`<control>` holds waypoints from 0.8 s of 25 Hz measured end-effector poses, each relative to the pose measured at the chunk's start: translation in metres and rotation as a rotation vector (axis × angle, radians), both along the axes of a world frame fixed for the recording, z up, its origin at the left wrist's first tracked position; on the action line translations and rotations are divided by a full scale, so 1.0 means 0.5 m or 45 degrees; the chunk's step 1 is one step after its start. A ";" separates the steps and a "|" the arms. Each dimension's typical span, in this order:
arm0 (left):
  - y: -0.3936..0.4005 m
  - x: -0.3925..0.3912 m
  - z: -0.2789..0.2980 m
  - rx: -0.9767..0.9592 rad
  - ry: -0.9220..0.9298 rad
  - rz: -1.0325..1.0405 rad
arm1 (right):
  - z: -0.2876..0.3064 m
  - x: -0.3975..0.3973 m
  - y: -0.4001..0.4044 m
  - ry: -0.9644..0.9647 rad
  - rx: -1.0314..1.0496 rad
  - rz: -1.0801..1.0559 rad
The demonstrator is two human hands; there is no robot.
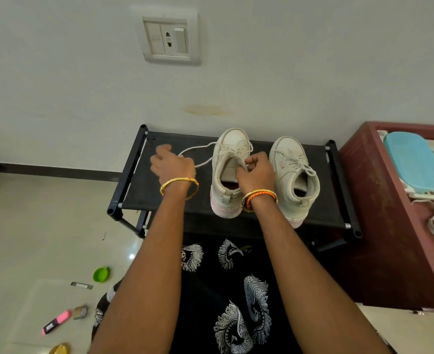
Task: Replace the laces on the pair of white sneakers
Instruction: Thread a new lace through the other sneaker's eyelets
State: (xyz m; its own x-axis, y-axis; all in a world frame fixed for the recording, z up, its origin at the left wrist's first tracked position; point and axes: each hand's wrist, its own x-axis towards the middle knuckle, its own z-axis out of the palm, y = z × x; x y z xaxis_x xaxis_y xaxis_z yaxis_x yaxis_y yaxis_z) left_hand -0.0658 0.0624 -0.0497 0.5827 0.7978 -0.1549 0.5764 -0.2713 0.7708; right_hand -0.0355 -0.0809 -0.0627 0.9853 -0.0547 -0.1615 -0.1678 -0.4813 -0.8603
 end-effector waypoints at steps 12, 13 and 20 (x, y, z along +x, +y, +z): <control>-0.051 0.043 -0.016 -0.069 -0.134 -0.695 | 0.013 0.031 -0.024 0.062 -0.120 0.314; -0.049 0.043 -0.015 -0.072 -0.127 -0.710 | 0.013 0.031 -0.023 0.050 -0.119 0.312; -0.036 0.041 -0.024 0.048 -0.038 -0.531 | 0.010 0.034 -0.026 0.003 -0.089 0.313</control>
